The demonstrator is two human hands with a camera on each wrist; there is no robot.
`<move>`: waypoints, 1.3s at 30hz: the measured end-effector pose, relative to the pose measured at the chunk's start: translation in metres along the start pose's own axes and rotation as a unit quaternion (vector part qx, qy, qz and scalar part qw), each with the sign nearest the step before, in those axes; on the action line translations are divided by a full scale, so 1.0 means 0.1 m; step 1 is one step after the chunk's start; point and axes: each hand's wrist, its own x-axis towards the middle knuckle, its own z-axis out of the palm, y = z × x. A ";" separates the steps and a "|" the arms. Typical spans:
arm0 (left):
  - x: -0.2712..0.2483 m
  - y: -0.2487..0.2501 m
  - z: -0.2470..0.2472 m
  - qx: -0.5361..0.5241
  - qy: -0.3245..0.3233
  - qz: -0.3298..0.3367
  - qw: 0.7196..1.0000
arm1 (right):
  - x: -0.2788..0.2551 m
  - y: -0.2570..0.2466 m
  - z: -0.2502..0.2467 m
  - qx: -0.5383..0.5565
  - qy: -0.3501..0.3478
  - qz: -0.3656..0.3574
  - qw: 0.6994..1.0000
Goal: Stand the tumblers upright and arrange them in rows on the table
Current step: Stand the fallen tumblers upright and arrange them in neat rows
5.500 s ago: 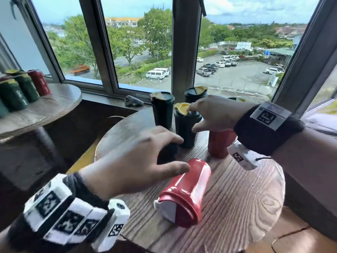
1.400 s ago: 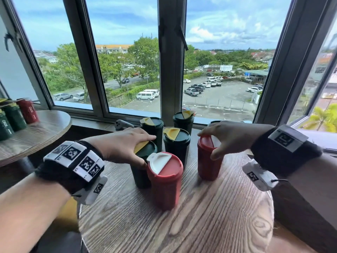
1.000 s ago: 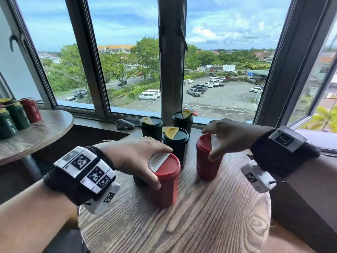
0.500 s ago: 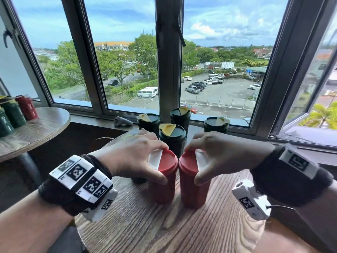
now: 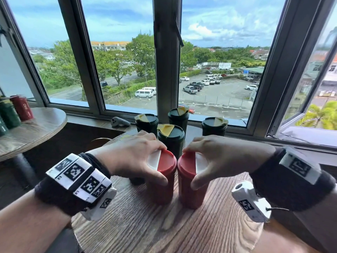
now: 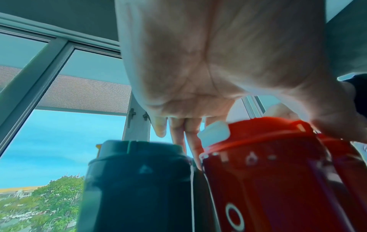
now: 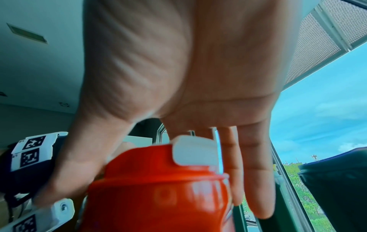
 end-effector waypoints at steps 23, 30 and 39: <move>0.14 -0.89 -0.21 -0.119 -0.071 -0.037 0.990 | 1.38 -0.06 -0.55 -0.167 -0.072 0.012 0.983; 0.15 -0.90 -0.19 -0.131 -0.046 -0.032 0.990 | 1.35 -0.11 -0.51 -0.244 -0.046 0.118 0.961; 0.14 -0.92 -0.16 -0.118 -0.058 -0.029 0.991 | 1.23 -0.02 -0.71 -0.192 -0.164 0.047 0.966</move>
